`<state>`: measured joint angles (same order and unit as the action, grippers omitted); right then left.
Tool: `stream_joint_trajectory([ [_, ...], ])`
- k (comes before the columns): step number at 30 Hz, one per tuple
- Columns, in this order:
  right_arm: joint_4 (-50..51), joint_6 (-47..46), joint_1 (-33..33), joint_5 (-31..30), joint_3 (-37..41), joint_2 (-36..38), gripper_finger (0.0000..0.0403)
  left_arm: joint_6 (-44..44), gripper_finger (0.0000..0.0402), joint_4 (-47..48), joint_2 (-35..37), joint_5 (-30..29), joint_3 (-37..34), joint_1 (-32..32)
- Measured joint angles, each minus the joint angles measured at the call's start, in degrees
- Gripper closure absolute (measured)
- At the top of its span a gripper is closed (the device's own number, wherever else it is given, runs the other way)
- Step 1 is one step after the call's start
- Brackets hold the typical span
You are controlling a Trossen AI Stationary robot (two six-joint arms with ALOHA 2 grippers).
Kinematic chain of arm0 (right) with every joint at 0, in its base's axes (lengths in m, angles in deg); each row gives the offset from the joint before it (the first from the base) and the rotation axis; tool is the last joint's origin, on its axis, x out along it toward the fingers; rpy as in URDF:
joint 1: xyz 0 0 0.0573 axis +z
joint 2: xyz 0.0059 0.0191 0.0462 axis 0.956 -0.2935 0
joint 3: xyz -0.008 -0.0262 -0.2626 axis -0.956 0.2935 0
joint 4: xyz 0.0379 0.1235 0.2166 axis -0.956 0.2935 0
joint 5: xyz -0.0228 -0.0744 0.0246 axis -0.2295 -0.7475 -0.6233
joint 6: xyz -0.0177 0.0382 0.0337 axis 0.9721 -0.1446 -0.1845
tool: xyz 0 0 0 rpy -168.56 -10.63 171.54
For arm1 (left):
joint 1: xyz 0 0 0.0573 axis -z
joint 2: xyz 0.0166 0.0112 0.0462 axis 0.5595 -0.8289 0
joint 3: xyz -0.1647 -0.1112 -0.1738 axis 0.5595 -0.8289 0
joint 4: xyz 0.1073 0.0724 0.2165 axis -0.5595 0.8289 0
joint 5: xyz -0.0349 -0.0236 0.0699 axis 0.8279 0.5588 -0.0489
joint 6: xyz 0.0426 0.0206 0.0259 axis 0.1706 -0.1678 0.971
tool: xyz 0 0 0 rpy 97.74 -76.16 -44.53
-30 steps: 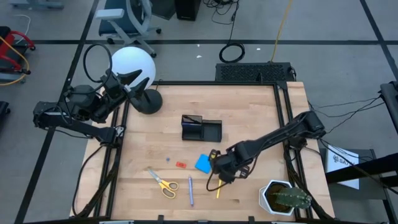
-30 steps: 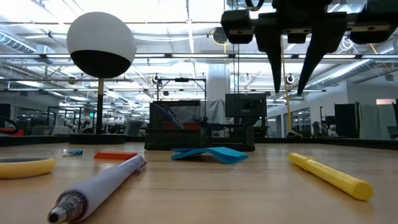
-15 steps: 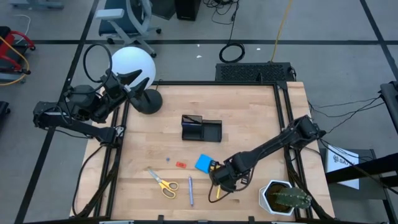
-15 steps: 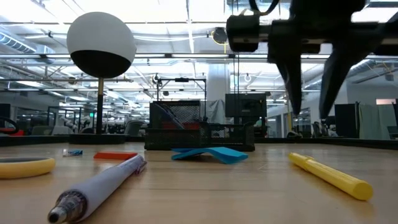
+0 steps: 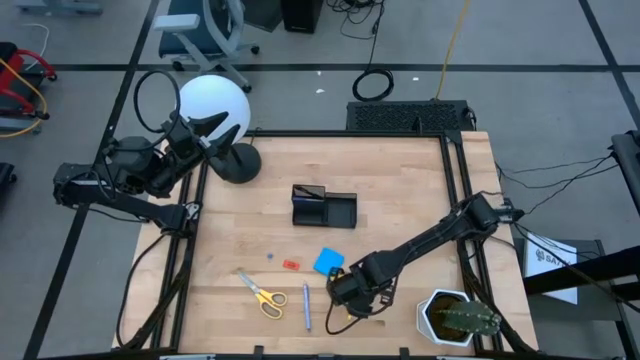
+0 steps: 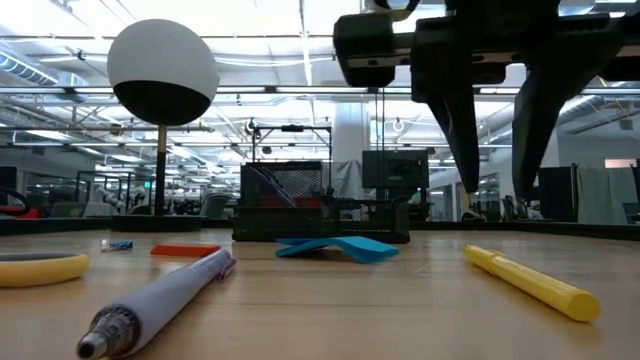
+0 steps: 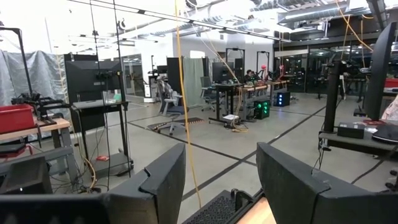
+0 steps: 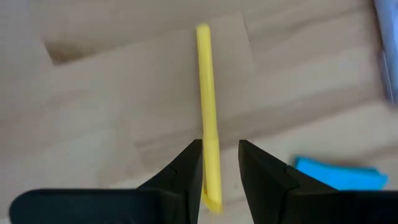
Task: Pick and place office supplies into organizer
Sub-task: Put the yellow pen into the desk organizer
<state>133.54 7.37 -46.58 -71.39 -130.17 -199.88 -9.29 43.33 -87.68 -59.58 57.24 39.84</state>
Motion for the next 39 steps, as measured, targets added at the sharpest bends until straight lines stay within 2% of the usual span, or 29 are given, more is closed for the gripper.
stream_joint_trajectory([
  [11, 4.8, 1.1, 0.4, 1.0, -5.6, -6.5, 0.031, 0.0, 0.0201, 0.0, 0.0, 0.0, 0.0, 0.0],
  [30, 2.4, 1.5, 0.4, 0.9, -5.5, -6.9, 0.031, 0.0, 0.0201, 0.0, 0.0, 0.0, 0.0, 0.0],
  [39, -2.5, 1.0, 0.3, 0.8, -1.0, -6.8, 0.031, 0.0, 0.0201, 0.0, 0.0, 0.0, 0.0, 0.0],
])
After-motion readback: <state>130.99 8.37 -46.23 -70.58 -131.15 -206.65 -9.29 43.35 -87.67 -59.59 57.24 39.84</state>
